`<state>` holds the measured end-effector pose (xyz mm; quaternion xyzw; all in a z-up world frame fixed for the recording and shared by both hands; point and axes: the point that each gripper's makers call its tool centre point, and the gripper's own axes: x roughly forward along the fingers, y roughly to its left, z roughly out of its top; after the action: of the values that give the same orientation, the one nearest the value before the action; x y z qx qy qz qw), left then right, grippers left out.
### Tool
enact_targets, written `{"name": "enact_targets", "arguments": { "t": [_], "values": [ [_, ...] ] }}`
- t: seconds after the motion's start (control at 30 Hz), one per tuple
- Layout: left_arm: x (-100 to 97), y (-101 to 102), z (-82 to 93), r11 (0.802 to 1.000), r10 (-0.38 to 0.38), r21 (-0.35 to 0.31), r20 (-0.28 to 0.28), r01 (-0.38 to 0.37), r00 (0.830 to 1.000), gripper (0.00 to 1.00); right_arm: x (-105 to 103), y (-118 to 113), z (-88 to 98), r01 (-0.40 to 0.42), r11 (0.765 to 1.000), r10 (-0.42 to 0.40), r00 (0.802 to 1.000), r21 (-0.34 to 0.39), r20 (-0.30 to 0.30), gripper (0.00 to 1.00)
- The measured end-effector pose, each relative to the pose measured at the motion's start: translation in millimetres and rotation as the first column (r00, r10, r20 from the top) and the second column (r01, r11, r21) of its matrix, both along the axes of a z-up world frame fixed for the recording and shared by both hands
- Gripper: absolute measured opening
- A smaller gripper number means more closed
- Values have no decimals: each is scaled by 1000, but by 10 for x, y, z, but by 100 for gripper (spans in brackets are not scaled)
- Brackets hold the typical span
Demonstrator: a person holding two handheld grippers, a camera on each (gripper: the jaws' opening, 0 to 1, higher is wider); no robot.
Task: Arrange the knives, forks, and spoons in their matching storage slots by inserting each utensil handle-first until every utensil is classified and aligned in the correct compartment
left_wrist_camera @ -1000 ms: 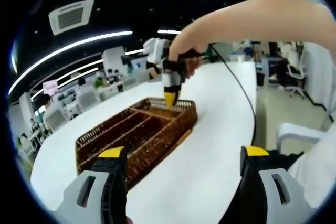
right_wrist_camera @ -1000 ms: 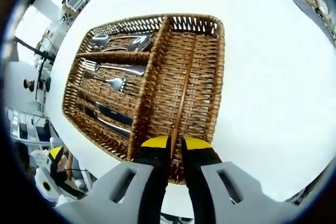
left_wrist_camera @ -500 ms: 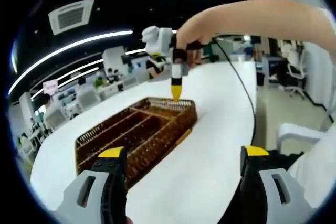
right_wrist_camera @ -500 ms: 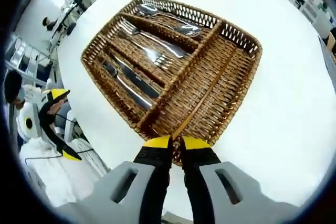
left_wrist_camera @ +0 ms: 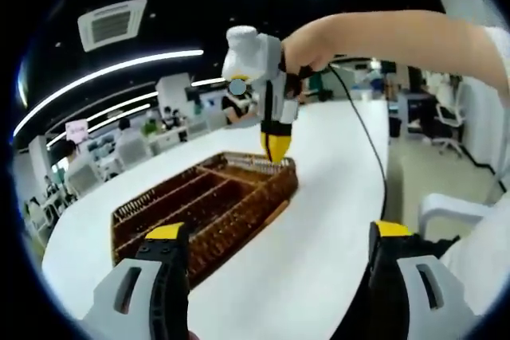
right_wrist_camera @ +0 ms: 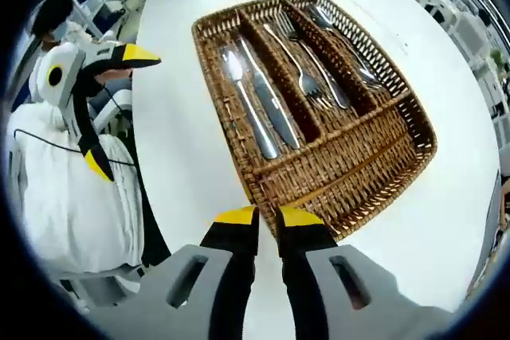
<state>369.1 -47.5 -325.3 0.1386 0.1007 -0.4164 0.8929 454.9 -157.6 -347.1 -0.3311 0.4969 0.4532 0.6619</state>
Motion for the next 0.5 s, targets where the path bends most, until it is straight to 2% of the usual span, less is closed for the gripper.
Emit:
{"name": "enact_targets", "arguments": {
  "t": [0.17,0.3,0.4,0.5],
  "values": [
    [-1,1,5,1000,1,-24,-6,-1,1000,97,-69,90,-37,-87,996,86,996,21,24,10],
    [-6,11,-20,1000,4,-27,-11,-4,1000,97,-168,184,-44,-163,986,161,986,42,43,12],
    [-3,26,-42,1000,8,-29,-17,-9,1000,97,-244,227,-78,-232,972,230,972,31,54,13],
    [-14,30,-51,999,9,-37,-20,-10,1000,98,-316,251,-126,-254,967,252,966,29,53,14]
  ]
}}
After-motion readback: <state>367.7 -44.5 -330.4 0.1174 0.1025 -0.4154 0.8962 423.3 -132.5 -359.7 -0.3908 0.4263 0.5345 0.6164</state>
